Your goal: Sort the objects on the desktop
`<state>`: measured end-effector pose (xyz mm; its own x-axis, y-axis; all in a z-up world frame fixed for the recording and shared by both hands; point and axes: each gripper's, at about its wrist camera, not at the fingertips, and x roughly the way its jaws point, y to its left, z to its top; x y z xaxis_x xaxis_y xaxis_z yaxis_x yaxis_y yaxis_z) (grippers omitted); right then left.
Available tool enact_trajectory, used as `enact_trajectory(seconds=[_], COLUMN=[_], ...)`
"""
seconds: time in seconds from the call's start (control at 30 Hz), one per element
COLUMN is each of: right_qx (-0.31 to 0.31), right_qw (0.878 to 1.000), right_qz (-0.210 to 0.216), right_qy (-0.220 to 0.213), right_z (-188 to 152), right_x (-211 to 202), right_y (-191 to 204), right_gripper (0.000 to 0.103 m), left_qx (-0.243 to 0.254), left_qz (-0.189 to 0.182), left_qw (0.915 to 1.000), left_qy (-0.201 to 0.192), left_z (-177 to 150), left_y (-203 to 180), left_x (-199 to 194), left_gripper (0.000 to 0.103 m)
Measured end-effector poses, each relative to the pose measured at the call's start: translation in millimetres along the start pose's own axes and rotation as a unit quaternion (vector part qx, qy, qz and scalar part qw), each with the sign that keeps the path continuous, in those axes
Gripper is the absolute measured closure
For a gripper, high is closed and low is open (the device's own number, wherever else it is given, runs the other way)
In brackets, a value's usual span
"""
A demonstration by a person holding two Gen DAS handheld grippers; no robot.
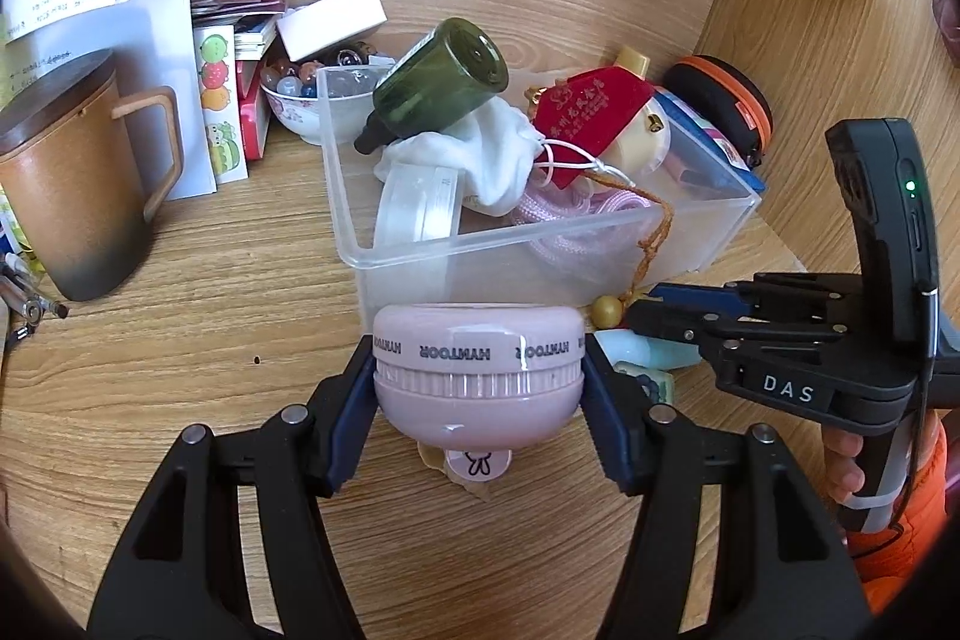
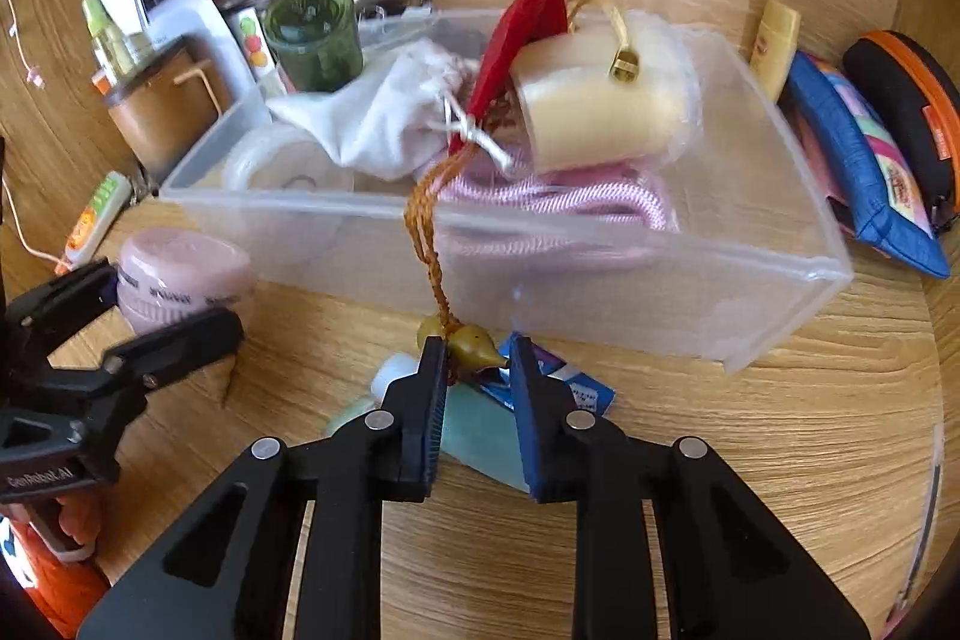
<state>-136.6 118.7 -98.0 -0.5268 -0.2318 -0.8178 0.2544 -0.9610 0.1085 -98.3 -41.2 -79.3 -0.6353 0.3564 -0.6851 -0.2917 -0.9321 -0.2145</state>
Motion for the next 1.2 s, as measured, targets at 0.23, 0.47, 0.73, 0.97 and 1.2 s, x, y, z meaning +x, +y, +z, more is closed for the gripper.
enact_trajectory(seconds=[0.23, 0.47, 0.73, 0.97, 1.2], right_qx=[-0.010, -0.025, -0.041, -0.049, -0.048], right_qw=[1.000, 0.999, 0.998, 0.998, 0.996], right_qz=[0.021, 0.031, 0.035, 0.044, 0.061], right_qy=[0.007, 0.020, 0.012, -0.013, -0.040], right_z=[6, 8, 4, 1, -6], right_x=[8, 18, 22, 2, -39], right_y=[13, 27, 32, 32, 3], right_gripper=[0.082, 0.077, 0.083, 0.086, 0.086], left_qx=[-0.005, -0.008, -0.015, -0.013, -0.013], left_qz=[-0.005, -0.008, -0.009, -0.006, -0.004], left_qw=[1.0000, 0.9999, 0.9998, 0.9999, 0.9997], left_qy=[0.002, 0.001, 0.000, -0.005, -0.020], left_z=[-2, -2, -3, -1, 8], left_y=[3, 5, 7, 6, -2], left_x=[-1, -1, -1, -4, -15], left_gripper=[0.041, 0.041, 0.041, 0.041, 0.041])
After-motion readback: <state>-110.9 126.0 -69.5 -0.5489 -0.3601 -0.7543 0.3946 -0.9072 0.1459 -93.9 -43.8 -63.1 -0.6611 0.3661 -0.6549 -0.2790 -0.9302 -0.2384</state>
